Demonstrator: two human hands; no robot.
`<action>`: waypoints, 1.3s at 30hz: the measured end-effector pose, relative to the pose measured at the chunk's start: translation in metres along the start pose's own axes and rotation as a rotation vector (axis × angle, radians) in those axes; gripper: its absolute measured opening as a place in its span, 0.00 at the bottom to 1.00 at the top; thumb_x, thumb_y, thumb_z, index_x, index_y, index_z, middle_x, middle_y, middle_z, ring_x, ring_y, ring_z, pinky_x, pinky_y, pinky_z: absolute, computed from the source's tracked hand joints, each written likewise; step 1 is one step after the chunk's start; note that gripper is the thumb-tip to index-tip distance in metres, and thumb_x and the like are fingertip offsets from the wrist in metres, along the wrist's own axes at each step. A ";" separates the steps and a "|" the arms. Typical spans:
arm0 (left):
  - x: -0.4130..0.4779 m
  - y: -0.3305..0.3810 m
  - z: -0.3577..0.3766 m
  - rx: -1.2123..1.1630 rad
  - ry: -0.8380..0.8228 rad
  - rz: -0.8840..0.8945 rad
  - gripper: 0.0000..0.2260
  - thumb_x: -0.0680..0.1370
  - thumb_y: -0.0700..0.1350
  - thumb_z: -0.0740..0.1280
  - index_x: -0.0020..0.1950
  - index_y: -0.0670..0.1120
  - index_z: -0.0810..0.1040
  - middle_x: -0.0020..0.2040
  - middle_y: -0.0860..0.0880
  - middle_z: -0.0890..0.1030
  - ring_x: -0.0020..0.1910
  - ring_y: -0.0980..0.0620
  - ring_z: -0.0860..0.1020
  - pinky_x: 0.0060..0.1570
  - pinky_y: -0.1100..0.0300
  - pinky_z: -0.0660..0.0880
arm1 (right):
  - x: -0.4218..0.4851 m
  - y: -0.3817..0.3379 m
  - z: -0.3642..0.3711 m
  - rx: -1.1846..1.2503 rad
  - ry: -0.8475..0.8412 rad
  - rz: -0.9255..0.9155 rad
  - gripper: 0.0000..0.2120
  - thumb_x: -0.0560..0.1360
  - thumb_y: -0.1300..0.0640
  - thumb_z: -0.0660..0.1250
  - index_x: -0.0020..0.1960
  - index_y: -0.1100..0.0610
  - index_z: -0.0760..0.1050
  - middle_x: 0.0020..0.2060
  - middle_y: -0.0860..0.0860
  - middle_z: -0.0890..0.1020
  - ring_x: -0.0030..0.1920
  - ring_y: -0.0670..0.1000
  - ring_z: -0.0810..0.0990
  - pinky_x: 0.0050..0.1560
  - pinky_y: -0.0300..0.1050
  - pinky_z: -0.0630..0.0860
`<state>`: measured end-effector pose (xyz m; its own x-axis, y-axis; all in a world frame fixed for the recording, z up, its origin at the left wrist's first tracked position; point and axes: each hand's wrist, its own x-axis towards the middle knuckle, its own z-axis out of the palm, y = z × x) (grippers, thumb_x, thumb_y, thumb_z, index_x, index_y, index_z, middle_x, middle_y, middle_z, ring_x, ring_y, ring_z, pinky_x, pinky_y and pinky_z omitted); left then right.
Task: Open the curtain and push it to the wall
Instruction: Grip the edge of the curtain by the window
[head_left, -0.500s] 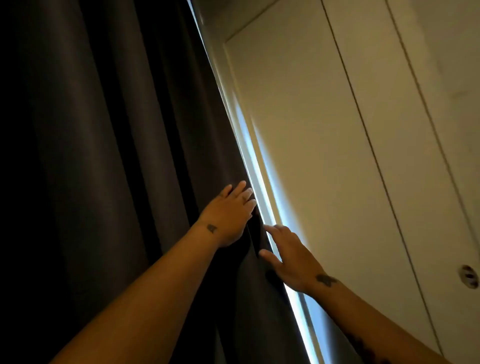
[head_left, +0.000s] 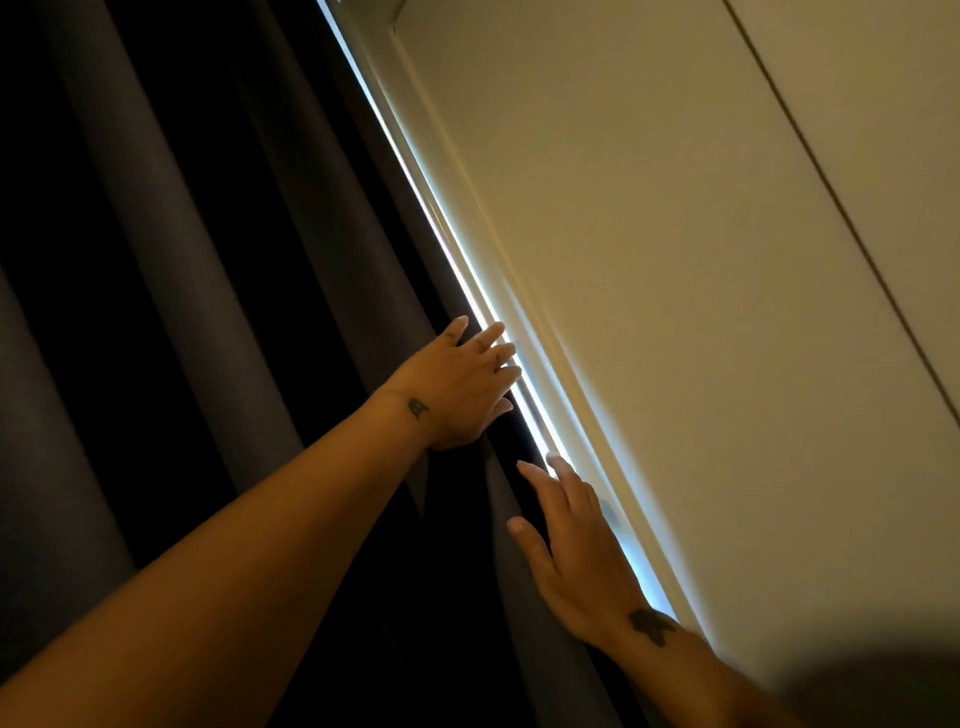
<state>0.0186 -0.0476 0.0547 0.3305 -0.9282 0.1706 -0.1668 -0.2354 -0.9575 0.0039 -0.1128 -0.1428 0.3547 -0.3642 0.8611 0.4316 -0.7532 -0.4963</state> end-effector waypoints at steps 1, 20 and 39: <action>0.003 0.000 0.001 0.011 0.006 0.007 0.23 0.83 0.54 0.47 0.76 0.46 0.54 0.78 0.45 0.52 0.76 0.45 0.44 0.73 0.44 0.48 | 0.000 0.001 0.003 0.008 0.011 -0.011 0.34 0.72 0.32 0.47 0.70 0.51 0.62 0.71 0.54 0.62 0.69 0.52 0.60 0.64 0.47 0.62; -0.017 -0.015 0.020 0.031 0.025 0.079 0.22 0.81 0.56 0.51 0.68 0.46 0.70 0.70 0.43 0.69 0.71 0.45 0.64 0.73 0.44 0.48 | 0.020 0.008 0.016 0.097 0.132 -0.029 0.25 0.75 0.39 0.53 0.67 0.50 0.65 0.68 0.54 0.69 0.63 0.47 0.63 0.58 0.44 0.59; -0.019 -0.033 0.023 0.047 0.061 0.095 0.25 0.78 0.58 0.47 0.65 0.46 0.72 0.66 0.44 0.74 0.70 0.45 0.68 0.72 0.45 0.53 | 0.016 -0.013 0.040 0.176 -0.087 -0.128 0.36 0.73 0.35 0.50 0.74 0.50 0.42 0.73 0.52 0.58 0.68 0.50 0.61 0.64 0.41 0.60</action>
<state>0.0394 -0.0153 0.0780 0.2581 -0.9618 0.0914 -0.1501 -0.1333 -0.9796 0.0373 -0.0871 -0.1268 0.3544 -0.2175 0.9095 0.6131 -0.6804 -0.4016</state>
